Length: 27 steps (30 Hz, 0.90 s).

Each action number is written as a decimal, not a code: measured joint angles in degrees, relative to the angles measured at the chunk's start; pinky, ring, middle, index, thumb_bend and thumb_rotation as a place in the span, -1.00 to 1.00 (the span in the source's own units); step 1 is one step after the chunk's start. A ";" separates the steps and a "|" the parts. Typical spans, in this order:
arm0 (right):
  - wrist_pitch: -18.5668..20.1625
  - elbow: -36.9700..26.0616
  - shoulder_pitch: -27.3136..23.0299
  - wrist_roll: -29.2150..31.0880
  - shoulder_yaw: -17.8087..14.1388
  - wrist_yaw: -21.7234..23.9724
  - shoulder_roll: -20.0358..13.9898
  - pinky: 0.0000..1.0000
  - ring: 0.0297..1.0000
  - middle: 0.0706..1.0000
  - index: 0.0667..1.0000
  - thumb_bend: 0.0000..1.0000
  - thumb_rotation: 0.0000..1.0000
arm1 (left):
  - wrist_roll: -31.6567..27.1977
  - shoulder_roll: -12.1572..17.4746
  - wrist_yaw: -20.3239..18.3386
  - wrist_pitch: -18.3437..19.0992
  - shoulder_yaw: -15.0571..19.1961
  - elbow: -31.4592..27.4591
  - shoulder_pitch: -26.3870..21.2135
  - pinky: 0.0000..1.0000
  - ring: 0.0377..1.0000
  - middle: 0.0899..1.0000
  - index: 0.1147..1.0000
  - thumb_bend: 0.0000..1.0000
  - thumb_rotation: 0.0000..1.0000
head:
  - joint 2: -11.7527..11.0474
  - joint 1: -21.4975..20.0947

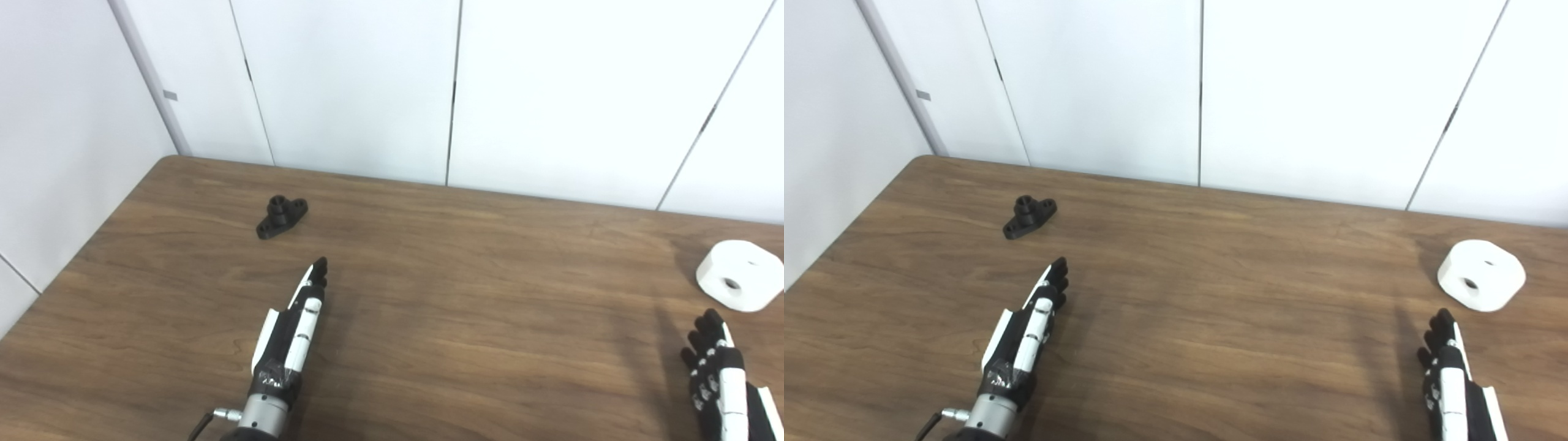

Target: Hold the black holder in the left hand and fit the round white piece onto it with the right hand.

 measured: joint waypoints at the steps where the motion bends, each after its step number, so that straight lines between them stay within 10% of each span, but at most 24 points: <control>1: -0.03 0.03 0.00 0.00 0.01 0.00 0.00 1.00 1.00 1.00 1.00 0.22 1.00 | 0.06 0.00 0.01 0.01 -0.01 0.00 -0.01 1.00 1.00 1.00 1.00 -0.12 0.86 | -0.09 0.00; 12: -0.09 0.04 0.00 -0.40 0.02 -0.17 0.01 1.00 1.00 0.98 1.00 0.22 1.00 | 9.86 0.29 1.27 3.69 -1.01 -3.44 -0.11 1.00 1.00 0.99 0.93 0.39 -0.05 | -0.35 -0.79; 27: -0.30 0.08 0.40 -0.59 0.07 -0.99 0.04 1.00 1.00 0.97 0.99 0.18 1.00 | 32.51 9.41 0.54 16.49 1.84 -11.39 -6.26 0.94 0.97 0.88 0.73 0.74 -0.35 | -0.17 -0.88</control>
